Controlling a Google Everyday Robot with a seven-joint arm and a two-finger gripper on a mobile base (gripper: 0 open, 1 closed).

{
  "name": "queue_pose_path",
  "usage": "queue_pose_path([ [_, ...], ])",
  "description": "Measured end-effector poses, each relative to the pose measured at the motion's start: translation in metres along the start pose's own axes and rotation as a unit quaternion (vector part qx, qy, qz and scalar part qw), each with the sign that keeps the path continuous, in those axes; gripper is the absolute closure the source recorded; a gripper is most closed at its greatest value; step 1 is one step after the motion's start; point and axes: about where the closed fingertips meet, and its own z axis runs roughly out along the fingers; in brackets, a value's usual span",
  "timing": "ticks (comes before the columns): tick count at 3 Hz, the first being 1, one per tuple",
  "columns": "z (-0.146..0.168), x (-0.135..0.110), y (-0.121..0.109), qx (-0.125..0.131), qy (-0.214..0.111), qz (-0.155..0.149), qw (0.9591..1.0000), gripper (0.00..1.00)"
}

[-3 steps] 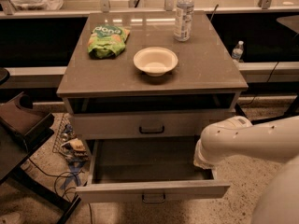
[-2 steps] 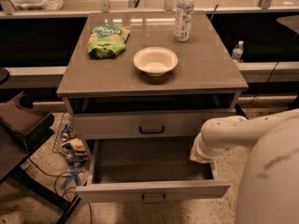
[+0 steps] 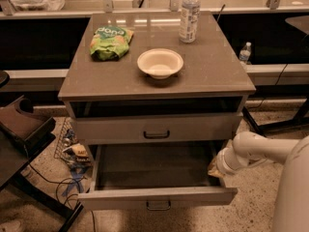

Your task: Open middle drawer

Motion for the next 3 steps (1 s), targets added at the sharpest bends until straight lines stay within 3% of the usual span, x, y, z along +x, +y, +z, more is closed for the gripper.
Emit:
queue_pose_path([
  [1,0.006,-0.004,0.002,-0.006,0.002,-0.004,1.0,1.0],
  [3,0.062,-0.025,0.021,-0.04,-0.012,-0.033,0.9986,1.0],
])
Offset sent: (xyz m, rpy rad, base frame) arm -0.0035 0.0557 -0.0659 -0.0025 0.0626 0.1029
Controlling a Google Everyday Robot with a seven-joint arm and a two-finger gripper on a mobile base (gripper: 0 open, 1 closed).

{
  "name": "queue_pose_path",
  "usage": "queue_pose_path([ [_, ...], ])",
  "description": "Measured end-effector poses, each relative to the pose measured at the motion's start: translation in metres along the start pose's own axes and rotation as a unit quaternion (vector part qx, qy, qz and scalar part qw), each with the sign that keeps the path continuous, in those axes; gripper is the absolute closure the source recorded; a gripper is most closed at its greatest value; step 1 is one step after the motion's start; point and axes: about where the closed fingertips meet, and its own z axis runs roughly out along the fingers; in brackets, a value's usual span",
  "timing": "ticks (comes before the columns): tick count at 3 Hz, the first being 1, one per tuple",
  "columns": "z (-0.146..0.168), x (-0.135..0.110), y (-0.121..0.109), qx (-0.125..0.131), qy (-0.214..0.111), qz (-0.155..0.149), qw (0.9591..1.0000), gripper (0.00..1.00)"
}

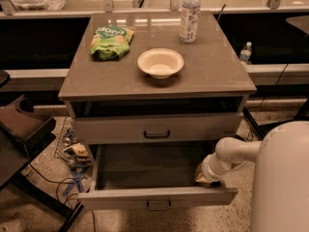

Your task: Open middle drawer

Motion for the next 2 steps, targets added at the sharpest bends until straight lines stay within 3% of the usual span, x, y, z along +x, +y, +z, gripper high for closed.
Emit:
queue_pose_path([
  [2,-0.003,0.003,0.011,-0.002,0.004,0.007,1.0,1.0],
])
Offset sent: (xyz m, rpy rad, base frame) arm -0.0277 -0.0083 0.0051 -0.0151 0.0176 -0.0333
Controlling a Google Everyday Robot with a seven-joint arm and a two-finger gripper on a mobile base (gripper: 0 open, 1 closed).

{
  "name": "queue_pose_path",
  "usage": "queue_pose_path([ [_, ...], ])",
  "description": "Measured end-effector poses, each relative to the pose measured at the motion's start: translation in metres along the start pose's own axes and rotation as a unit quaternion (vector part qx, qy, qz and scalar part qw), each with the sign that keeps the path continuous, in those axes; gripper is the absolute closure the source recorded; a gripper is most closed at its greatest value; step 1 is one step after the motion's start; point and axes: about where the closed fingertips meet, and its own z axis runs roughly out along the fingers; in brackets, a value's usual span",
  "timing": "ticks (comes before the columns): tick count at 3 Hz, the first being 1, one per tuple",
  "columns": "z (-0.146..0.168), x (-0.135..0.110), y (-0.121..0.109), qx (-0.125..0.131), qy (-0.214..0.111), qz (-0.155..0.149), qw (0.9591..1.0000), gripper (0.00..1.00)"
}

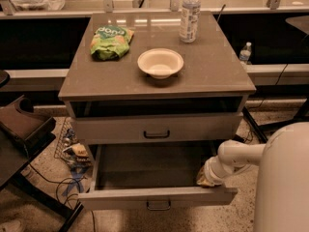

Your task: Open middle drawer

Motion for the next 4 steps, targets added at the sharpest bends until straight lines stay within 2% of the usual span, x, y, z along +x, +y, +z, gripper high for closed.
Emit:
queue_pose_path([
  [1,-0.003,0.004,0.031,-0.015,-0.009,0.023,0.9996,1.0],
  [2,-0.003,0.004,0.029,-0.015,-0.009,0.023,0.9996,1.0],
  [3,-0.008,-0.002,0.068,-0.039,-0.009,0.043,0.9983,1.0],
  [4,-0.009,-0.005,0.08,-0.049,-0.009,0.05,0.9975,1.0],
])
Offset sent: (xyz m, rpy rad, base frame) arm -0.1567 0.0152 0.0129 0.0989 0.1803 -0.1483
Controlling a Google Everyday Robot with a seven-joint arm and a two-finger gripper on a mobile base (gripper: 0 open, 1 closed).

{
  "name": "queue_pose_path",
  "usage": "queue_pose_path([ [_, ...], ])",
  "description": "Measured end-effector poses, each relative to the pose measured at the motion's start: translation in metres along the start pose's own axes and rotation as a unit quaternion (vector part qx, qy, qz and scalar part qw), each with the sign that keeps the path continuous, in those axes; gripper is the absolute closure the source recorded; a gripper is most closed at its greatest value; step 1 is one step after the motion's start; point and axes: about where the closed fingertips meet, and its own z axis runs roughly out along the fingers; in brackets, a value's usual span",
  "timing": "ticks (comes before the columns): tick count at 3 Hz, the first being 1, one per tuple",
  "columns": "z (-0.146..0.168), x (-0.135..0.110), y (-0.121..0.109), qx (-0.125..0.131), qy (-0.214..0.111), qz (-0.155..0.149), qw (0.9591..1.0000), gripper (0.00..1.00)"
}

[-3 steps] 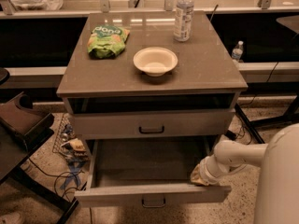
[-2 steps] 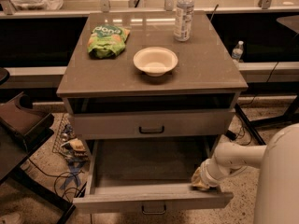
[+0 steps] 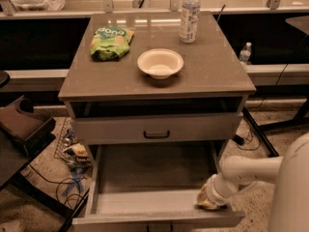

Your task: Open middle drawer

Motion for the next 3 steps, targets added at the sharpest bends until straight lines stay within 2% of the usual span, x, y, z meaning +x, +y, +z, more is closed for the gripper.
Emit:
queue_pose_path([
  [1,0.0,0.0,0.0,0.0,0.0,0.0,1.0,1.0],
  [2,0.01,-0.011,0.05,-0.056,-0.016,0.015,0.9982,1.0],
  [3,0.012,-0.016,0.062,-0.075,-0.022,0.02,0.9968,1.0],
])
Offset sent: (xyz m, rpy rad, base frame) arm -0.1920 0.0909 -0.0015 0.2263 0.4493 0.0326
